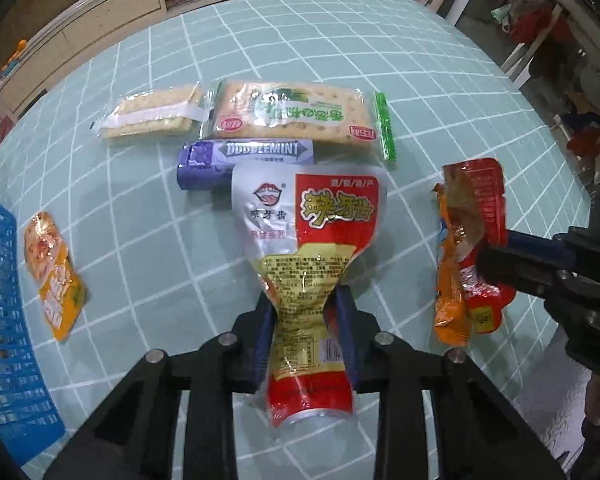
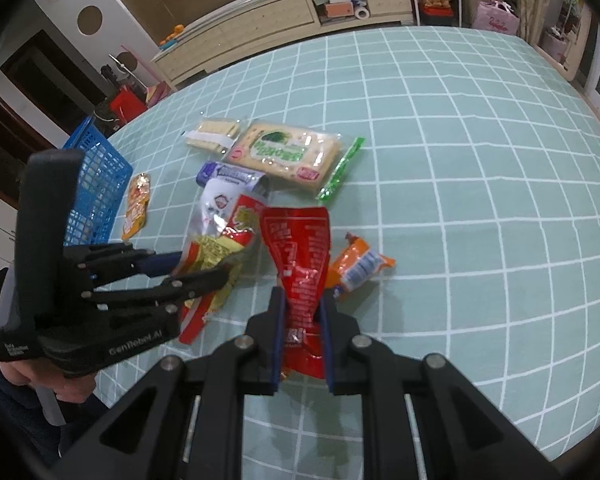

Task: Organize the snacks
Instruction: 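Carry the spicy bag and red packet toward the blue basket with both grippers, then open the right gripper to drop the red packet into the basket while the left holds the spicy bag, then lower the spicy bag into the basket and open the left gripper, then move both grippers back toward the cracker pack and gum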

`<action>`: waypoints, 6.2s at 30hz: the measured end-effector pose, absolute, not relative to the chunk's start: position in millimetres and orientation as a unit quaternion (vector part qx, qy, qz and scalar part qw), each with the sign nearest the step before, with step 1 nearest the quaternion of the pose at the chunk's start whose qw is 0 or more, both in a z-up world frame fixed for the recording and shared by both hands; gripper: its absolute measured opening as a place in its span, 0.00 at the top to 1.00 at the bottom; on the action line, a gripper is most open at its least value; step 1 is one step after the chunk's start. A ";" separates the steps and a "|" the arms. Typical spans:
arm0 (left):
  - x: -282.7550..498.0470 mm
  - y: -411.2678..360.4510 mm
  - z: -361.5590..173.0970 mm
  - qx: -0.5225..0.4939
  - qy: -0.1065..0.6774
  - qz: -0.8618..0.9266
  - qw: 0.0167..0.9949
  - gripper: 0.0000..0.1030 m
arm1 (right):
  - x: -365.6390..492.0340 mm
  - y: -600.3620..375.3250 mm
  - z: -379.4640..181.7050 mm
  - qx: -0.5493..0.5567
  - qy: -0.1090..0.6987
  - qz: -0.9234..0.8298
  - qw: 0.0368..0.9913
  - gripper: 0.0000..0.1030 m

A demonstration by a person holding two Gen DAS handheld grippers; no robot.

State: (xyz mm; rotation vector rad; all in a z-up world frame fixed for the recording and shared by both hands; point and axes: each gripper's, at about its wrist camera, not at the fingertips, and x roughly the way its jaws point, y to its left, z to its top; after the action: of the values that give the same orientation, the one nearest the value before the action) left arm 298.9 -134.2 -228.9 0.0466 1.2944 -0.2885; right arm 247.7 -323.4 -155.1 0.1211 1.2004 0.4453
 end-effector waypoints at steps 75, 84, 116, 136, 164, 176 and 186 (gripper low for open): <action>143.7 146.3 -27.4 -0.067 0.422 0.019 0.904 0.68 | 205.9 -20.2 -10.6 -0.082 0.463 0.342 0.813 0.81; 157.3 164.8 -57.2 -0.083 0.444 0.017 0.892 0.68 | 226.3 19.1 -55.3 -0.097 0.515 0.333 0.784 0.81; 158.5 139.7 -53.8 -0.079 0.446 -0.004 0.892 0.67 | 226.8 -24.8 -47.5 -0.062 0.477 0.274 0.833 0.17; 212.1 122.6 -104.0 -0.107 0.500 -0.005 0.859 0.65 | 244.1 -57.5 -72.8 -0.071 0.478 0.245 0.841 0.17; 144.3 64.4 -25.2 -0.032 0.409 -0.058 0.910 0.29 | 192.6 -115.6 -10.1 -0.034 0.452 0.239 0.859 0.17; 138.2 -0.5 -10.7 -0.004 0.393 -0.101 0.914 0.20 | 171.8 -179.2 11.1 -0.030 0.443 0.214 0.870 0.17; 163.7 -47.9 -25.0 0.008 0.411 -0.112 0.905 0.20 | 193.3 -225.0 5.2 -0.037 0.448 0.191 0.873 0.17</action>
State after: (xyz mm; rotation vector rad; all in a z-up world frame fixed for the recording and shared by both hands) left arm 163.7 -47.9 -25.0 0.0166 0.8484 -0.2312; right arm 193.3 -225.1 5.2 -0.0772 0.9369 0.3983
